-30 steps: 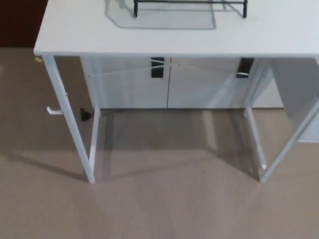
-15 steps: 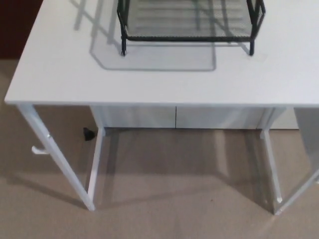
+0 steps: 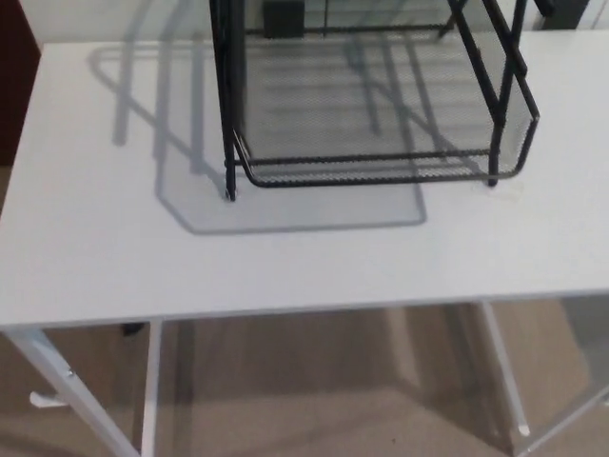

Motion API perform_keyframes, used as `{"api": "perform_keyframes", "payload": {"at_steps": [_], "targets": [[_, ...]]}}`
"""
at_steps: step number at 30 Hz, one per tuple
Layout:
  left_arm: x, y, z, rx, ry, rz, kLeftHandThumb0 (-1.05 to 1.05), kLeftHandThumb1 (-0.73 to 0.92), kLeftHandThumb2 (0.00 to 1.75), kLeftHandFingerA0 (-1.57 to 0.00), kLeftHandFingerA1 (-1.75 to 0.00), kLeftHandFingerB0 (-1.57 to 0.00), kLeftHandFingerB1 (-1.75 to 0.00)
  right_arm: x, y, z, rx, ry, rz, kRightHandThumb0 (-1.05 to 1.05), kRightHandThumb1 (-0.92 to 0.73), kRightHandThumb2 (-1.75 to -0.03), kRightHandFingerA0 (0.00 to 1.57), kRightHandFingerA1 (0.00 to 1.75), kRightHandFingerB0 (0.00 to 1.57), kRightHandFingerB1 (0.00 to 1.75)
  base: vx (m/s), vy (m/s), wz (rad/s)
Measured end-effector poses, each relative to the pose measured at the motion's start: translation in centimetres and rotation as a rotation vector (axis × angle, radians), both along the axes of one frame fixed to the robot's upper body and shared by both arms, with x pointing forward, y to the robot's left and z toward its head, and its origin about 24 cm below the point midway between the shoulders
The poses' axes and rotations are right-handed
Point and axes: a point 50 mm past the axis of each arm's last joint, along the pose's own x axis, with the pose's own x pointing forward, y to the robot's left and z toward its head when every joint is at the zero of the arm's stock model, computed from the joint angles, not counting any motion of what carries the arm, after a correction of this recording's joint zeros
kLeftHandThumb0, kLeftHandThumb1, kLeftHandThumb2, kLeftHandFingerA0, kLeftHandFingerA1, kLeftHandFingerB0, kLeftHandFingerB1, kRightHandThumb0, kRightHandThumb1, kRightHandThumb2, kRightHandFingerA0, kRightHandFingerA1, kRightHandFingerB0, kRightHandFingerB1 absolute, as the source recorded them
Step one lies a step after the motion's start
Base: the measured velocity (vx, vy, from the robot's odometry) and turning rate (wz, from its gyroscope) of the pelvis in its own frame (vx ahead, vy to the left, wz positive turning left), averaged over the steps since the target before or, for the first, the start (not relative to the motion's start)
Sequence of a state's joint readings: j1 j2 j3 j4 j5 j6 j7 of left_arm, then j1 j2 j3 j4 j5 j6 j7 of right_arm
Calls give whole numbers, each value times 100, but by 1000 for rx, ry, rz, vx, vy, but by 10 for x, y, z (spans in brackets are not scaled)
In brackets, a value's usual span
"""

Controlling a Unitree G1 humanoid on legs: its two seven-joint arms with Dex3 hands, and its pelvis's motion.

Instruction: The robot walks towards a file tray kept in the middle of a desk and uses its right hand to grab a tray and pulls it out towards itself

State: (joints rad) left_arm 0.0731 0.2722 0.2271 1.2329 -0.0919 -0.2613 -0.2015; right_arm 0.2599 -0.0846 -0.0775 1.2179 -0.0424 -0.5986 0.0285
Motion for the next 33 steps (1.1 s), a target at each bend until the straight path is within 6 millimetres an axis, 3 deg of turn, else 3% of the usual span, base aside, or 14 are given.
{"api": "perform_keyframes", "payload": {"at_steps": [5,6,10,11,12,14,15,20,21,25,28,29,31,33], "targets": [[-9,-5,-4,-2,47,-49,-46,40,68,-37,-72,-26,-55,0,0,0,1,0,-9,-36,-60,-58,63,53,48,40,97,-140,3],[-10,-8,-5,-6,51,-59,-47,36,67,-38,-75,-27,-57,2,1,0,5,-3,-8,-41,-50,-79,58,61,43,52,79,-270,47],[-7,-27,-11,-44,30,-118,-51,28,82,-47,-74,-28,-62,1,-3,1,-6,-7,-16,-35,-60,-58,63,51,49,40,36,-198,4],[-7,-31,-12,-49,25,-133,-50,37,62,-47,-75,-31,-61,0,-3,1,-5,-5,-19,-42,-51,-82,57,61,42,52,0,0,0],[-6,-33,-12,-53,22,-145,-48,36,62,-48,-77,-34,-62,-1,-2,1,-3,-3,-19,-36,-60,-58,63,53,49,40,0,0,0],[-8,-37,-13,-59,28,-166,-49,28,81,-44,-74,-30,-63,-2,-2,1,-3,-2,-18,-43,-51,-81,56,62,42,52,0,0,0],[-8,-38,-14,-60,31,-171,-50,28,80,-43,-73,-30,-62,-1,-2,1,-3,-3,-18,-36,-60,-58,63,52,48,41,0,0,0],[-7,-41,-15,-71,37,-192,-47,37,61,-42,-74,-28,-59,0,-1,1,-2,-14,-10,-41,-51,-80,59,61,43,52,-73,239,15],[-6,-38,-13,-65,33,-191,-51,28,79,-44,-73,-27,-61,0,1,1,3,-12,-8,-40,-52,-80,59,61,43,52,-84,330,16],[-5,-32,-11,-52,29,-189,-50,28,81,-43,-73,-27,-61,-2,7,0,16,-12,0,-34,-60,-58,66,49,50,41,23,58,9],[-3,-33,-10,-52,21,-195,-52,28,81,-47,-74,-28,-61,1,9,2,18,-46,10,-34,-60,-59,65,48,51,40,32,-5,6],[-2,-33,-10,-52,18,-196,-53,28,80,-49,-75,-28,-61,2,9,2,19,-54,13,-41,-52,-82,58,59,46,54,0,0,0],[0,-33,-10,-54,14,-196,-50,36,60,-51,-79,-30,-59,4,12,5,25,-88,32,-35,-61,-59,64,48,52,42,0,0,0],[0,-33,-9,-58,12,-194,-52,37,59,-53,-77,-31,-57,4,14,7,30,-114,47,-42,-52,-82,58,59,46,54,-11,-42,3]]}}
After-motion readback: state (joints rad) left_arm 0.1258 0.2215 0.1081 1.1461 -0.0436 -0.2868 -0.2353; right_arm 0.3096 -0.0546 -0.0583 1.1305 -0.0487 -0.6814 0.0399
